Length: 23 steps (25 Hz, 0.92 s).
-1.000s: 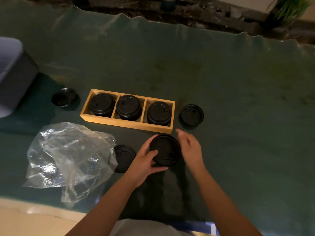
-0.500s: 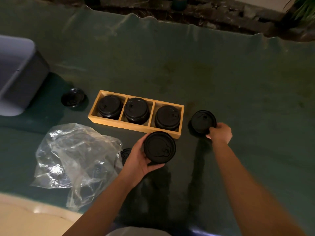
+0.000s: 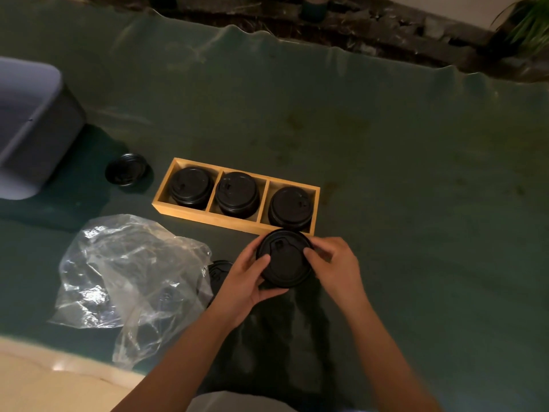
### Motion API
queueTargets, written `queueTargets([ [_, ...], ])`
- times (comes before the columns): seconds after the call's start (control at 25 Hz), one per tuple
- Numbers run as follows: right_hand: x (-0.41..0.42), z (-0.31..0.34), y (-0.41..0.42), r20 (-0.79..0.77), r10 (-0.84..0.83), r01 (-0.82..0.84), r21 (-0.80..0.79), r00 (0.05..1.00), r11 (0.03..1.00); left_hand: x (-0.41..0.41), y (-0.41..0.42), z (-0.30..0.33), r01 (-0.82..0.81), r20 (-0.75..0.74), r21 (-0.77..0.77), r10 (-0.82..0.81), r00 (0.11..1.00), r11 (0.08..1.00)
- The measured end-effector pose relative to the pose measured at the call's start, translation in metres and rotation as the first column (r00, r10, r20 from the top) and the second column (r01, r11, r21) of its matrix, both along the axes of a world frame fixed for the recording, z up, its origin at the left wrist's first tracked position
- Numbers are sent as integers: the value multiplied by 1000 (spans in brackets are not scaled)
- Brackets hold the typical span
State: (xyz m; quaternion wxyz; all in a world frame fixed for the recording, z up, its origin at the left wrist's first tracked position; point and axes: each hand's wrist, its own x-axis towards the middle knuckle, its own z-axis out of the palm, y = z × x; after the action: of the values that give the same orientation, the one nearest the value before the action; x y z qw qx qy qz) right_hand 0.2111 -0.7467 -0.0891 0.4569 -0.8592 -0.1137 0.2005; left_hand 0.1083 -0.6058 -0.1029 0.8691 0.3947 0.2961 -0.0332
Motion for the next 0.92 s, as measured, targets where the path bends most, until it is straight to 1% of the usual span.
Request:
queueTargets([
  [0.04, 0, -2, 0, -68, 10, -7, 44, 998, 999, -1, 0, 0, 2, -3, -4, -2, 1000, 1000],
  [0.12, -4, -4, 2, -290, 45, 6, 172, 956, 985, -4, 1, 3, 13, -37, -27, -14, 999, 1000],
  [0.16, -4, -5, 2, -341, 51, 21, 202, 939, 979, -6, 2, 4, 32, -57, -28, -33, 998, 999],
  [0.32, -7, -4, 3, -356, 79, -9, 195, 931, 981, -25, 7, 8, 86, -52, 18, -85, 995, 996],
  [0.44, -19, -4, 5, -376, 178, -117, 180, 909, 977, -51, 6, 3, 70, -30, 0, -70, 997, 998],
  [0.56, -30, -9, 8, -475, 268, -213, 168, 838, 963, -77, 3, -7, -20, -52, -60, 16, 999, 998],
  [0.6, -31, -10, 10, -529, 268, -210, 169, 805, 963, -84, 3, -10, -52, -69, -72, 47, 996, 996],
  [0.68, -26, -18, 19, -629, 204, -135, 155, 750, 979, -94, 2, -13, -108, -103, -80, 99, 990, 991],
  [0.72, -23, -24, 24, -637, 159, -102, 125, 754, 987, -97, 3, -14, -129, -111, -79, 120, 987, 989],
  [0.76, -19, -31, 31, -585, 140, -116, 79, 799, 990, -99, 3, -13, -143, -113, -74, 134, 984, 987],
  [0.8, -16, -38, 39, -492, 168, -180, 24, 854, 983, -101, 4, -13, -151, -112, -68, 143, 983, 986],
  [0.84, -15, -44, 48, -398, 233, -267, -32, 887, 963, -103, 4, -11, -156, -109, -61, 149, 983, 986],
  [0.92, -15, -50, 66, -258, 378, -425, -158, 889, 891, -107, 6, -7, -167, -104, -50, 161, 981, 985],
])
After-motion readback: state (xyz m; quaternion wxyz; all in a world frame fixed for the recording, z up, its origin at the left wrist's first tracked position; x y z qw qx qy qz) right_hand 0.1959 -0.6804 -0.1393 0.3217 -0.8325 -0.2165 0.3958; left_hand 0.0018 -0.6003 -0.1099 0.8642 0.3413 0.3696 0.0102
